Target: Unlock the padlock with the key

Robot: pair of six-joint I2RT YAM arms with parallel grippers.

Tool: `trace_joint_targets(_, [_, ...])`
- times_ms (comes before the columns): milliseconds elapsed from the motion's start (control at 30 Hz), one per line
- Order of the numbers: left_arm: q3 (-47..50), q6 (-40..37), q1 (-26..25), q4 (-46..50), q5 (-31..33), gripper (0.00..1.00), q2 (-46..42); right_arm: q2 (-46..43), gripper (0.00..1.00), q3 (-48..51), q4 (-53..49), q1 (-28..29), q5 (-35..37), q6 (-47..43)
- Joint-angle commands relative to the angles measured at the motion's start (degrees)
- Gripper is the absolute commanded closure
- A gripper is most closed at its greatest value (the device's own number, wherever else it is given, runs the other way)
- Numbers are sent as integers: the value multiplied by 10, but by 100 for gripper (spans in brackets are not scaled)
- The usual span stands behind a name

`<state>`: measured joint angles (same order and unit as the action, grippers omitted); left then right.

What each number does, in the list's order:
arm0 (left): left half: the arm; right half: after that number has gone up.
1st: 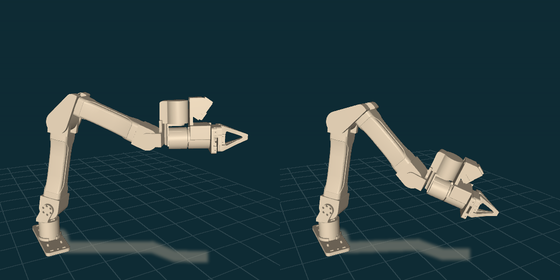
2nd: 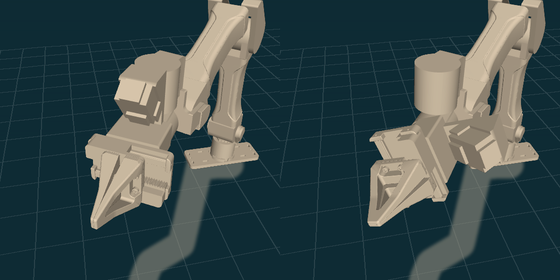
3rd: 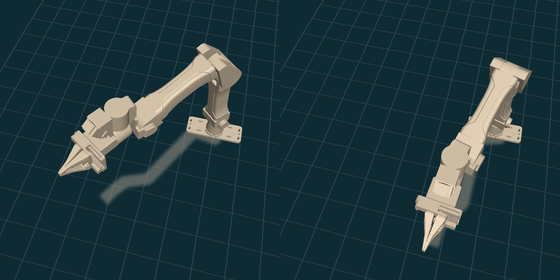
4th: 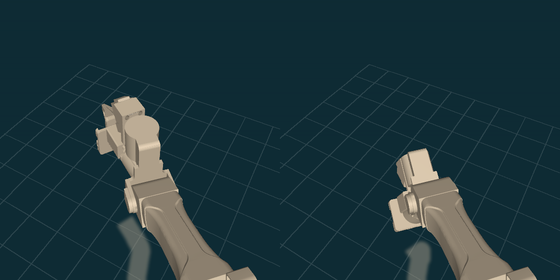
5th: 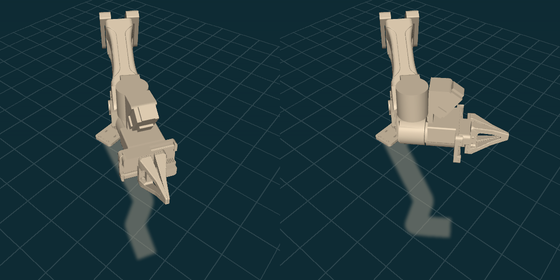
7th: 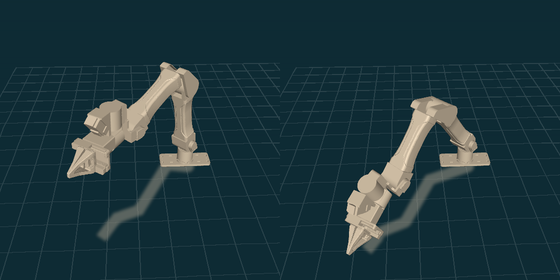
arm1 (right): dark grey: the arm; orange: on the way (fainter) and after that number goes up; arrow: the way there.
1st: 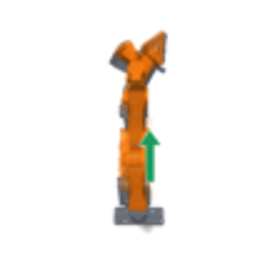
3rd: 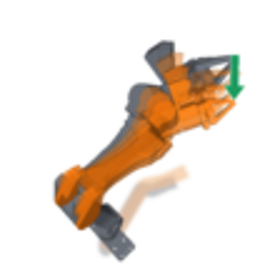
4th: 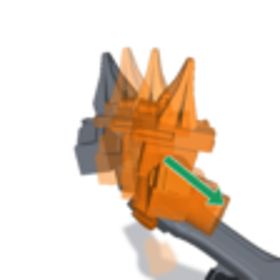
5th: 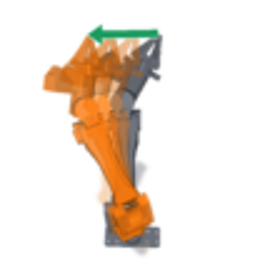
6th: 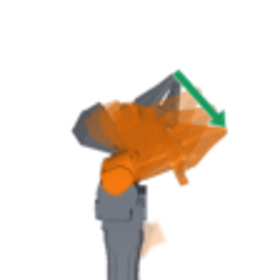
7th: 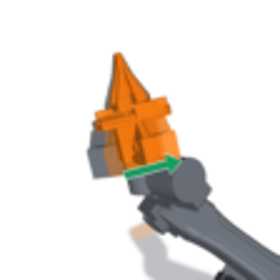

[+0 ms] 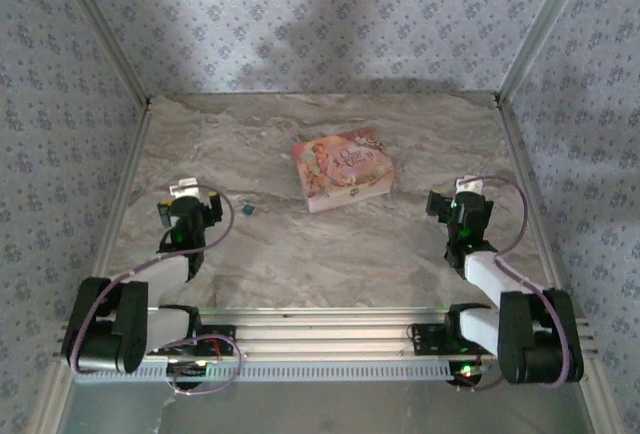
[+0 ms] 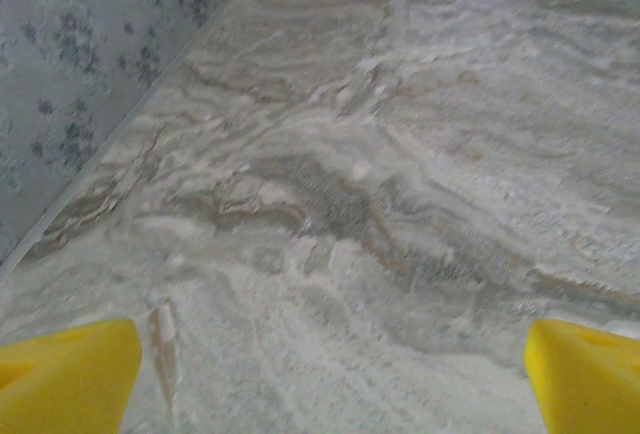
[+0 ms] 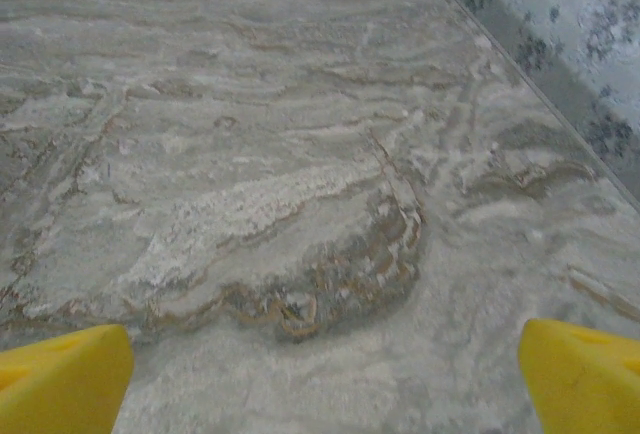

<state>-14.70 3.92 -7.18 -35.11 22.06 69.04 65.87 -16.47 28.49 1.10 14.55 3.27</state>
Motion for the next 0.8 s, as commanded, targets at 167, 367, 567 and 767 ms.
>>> trace_joint_targets(167, [5,-66,30,-246,-135,2,133,163,0,-3,242,-20,-53,-30])
trace_joint_targets(367, [-79,-46,68,-143,-196,2,190,217,0,-43,221,-13,-13,-24])
trace_joint_targets(567, [-87,-20,96,-124,-230,2,190,215,0,-43,218,-12,-18,-27])
trace_joint_targets(767, [-89,-23,91,-117,-223,2,189,215,0,-44,215,-11,-18,-29])
